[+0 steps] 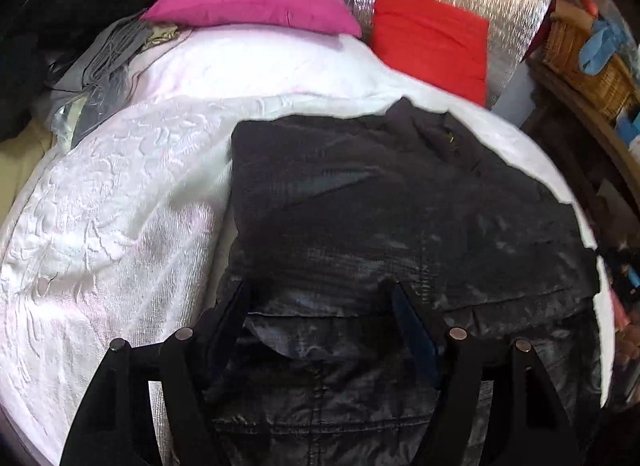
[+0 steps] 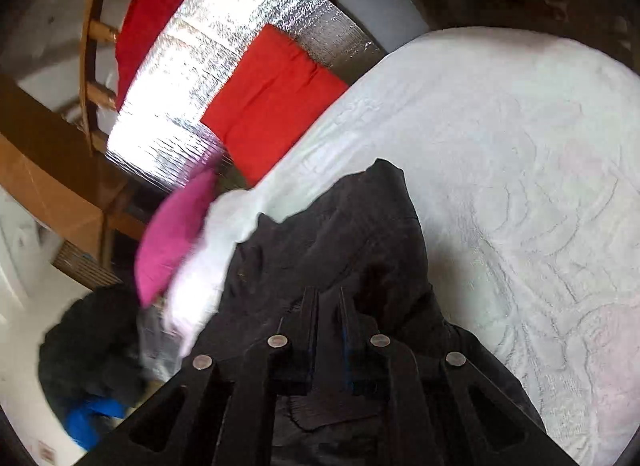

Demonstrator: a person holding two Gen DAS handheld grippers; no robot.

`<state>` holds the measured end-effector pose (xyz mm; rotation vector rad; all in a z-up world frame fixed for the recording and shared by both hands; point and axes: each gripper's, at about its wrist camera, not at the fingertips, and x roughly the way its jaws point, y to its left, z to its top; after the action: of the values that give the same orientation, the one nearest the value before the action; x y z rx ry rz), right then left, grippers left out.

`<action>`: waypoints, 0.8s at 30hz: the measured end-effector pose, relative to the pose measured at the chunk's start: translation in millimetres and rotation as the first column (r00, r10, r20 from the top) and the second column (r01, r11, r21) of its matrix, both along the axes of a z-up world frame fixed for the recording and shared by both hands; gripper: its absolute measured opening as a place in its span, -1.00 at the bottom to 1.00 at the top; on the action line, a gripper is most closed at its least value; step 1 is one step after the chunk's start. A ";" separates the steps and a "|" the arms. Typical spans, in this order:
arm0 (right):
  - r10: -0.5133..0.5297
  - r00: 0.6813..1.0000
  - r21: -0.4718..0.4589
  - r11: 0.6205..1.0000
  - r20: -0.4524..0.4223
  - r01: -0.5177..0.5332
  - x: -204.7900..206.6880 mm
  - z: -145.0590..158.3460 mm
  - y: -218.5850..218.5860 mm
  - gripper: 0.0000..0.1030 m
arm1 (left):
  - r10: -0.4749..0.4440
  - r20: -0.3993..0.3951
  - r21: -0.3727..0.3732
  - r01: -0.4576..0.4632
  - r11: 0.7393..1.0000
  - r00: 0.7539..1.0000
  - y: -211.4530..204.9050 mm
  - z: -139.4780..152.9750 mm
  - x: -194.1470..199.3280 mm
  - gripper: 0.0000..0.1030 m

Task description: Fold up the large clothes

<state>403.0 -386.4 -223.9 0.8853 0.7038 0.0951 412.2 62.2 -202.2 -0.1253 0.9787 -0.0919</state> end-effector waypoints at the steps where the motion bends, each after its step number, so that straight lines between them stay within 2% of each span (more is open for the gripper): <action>1: 0.005 1.000 -0.013 1.000 0.000 -0.005 0.7 2.2 -0.3 -0.51 | -0.002 -0.008 0.021 0.003 1.000 1.000 -2.3 -3.0 0.4 0.44; 2: 0.015 1.000 -0.025 1.000 -0.003 -0.015 1.9 2.9 -0.1 -0.04 | -0.005 -0.012 0.038 0.005 0.999 1.000 -2.1 -6.6 0.8 0.44; 3: 0.026 1.000 -0.028 0.999 -0.003 -0.027 3.7 3.1 -1.4 0.63 | -0.010 -0.014 0.070 0.011 0.997 1.000 -7.3 -8.4 0.4 0.44; 4: 0.035 0.999 -0.030 0.999 0.000 -0.035 4.4 3.1 -0.4 0.69 | -0.012 -0.014 0.086 0.013 0.996 1.000 -7.3 -11.4 4.1 0.45; 8: 0.043 0.997 -0.107 0.994 0.065 -0.036 -5.5 19.3 6.4 0.63 | -0.022 -0.015 0.129 0.024 0.991 1.000 -13.7 -14.6 5.3 0.50; 11: 0.102 0.992 -0.199 0.976 0.069 -0.087 0.8 26.5 30.1 0.31 | -0.033 -0.021 0.173 0.036 0.984 0.999 -24.2 -22.2 9.1 0.53; 14: 0.167 0.986 -0.292 0.943 0.010 -0.157 9.9 19.0 53.8 0.14 | -0.052 -0.010 0.249 0.052 0.967 0.999 -36.5 -27.6 9.0 0.53; 17: 0.199 0.974 -0.358 0.907 -0.104 -0.224 20.0 3.1 69.0 0.14 | -0.056 0.002 0.278 0.054 0.959 0.998 -42.9 -29.4 8.1 0.53; 20: 0.155 0.974 -0.377 0.903 -0.164 -0.207 23.1 -7.1 62.9 0.09 | -0.060 0.014 0.290 0.054 0.956 0.998 -46.2 -30.0 5.0 0.53; 22: 0.143 0.979 -0.349 0.918 -0.147 -0.187 20.1 -2.7 57.1 0.09 | -0.061 0.018 0.299 0.053 0.953 0.998 -47.8 -30.3 3.9 0.53; 24: 0.126 0.988 -0.349 0.925 -0.088 -0.149 14.8 7.7 54.8 0.09 | -0.061 0.023 0.304 0.051 0.951 0.998 -48.4 -29.7 0.9 0.53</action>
<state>417.9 -331.7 -216.1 0.4930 0.8135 0.0621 413.1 13.8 -231.9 0.1861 0.9529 0.0052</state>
